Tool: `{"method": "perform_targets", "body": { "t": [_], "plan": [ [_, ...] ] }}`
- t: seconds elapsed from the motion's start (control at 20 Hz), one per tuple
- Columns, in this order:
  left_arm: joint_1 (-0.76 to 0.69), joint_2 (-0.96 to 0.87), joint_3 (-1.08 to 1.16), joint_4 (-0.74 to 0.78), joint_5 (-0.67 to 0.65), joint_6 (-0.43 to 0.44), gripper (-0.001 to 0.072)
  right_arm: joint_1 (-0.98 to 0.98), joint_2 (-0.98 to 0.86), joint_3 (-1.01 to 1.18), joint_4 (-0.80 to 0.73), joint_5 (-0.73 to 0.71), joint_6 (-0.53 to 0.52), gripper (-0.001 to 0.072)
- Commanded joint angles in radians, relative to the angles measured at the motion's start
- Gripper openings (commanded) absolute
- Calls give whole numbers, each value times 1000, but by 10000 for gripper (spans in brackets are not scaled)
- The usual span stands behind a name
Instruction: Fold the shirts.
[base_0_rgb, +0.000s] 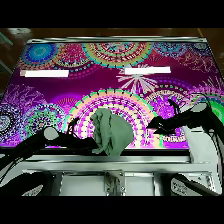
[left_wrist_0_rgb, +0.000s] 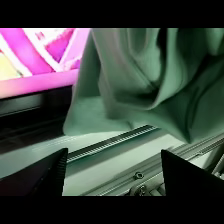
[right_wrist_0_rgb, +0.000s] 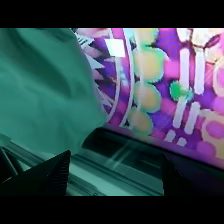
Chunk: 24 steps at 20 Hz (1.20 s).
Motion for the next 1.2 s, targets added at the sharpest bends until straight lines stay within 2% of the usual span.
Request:
{"method": "perform_targets", "body": {
  "t": [0.0, 0.05, 0.1, 0.2, 0.25, 0.3, 0.35, 0.4, 0.55, 0.75, 0.85, 0.9, 0.95, 1.05, 1.15],
  "plan": [
    [-88, -92, -20, -126, 148, 36, 703, 87, -58, 0, 26, -56, -3, 682],
    [-102, -117, -13, -143, 155, 53, 684, 108, -69, 0, 27, -64, 4, 682],
    [-111, -134, -8, -150, 164, 55, 609, 130, -80, 0, 26, -71, 7, 682],
    [-115, -154, -2, -160, 196, 55, 511, 169, -92, 0, 27, -97, 22, 682],
    [-113, -156, -2, -161, 217, 55, 428, 185, -96, 0, 27, -116, 36, 682],
    [-113, -157, -2, -161, 233, 55, 299, 202, -101, 0, 26, -135, 52, 682],
    [-113, -156, -2, -165, 238, 55, 111, 220, -105, 0, 27, -154, 64, 682],
    [-113, -156, -2, -164, 234, 56, 47, 238, -114, 0, 26, -174, 82, 682],
    [-113, -150, -2, -163, 227, 82, 41, 299, -160, 0, 28, -213, 123, 682],
    [-113, -116, -2, -163, 212, 101, 41, 370, -197, 0, 82, -264, 124, 669],
    [-113, -88, -2, -163, 208, 101, 41, 388, -198, 0, 108, -303, 128, 455],
    [-113, -72, -2, -156, 208, 101, 41, 388, -197, 0, 131, -315, 126, 230],
    [-109, -53, -2, -139, 206, 100, 40, 386, -196, 3, 141, -312, 123, 57],
    [-77, 4, -1, -61, 193, 96, 38, 367, -175, 18, 132, -285, 59, 54],
    [-2, 90, 24, 66, 117, 76, 37, 326, -105, 60, 89, -241, 39, 54]
  ]
}}
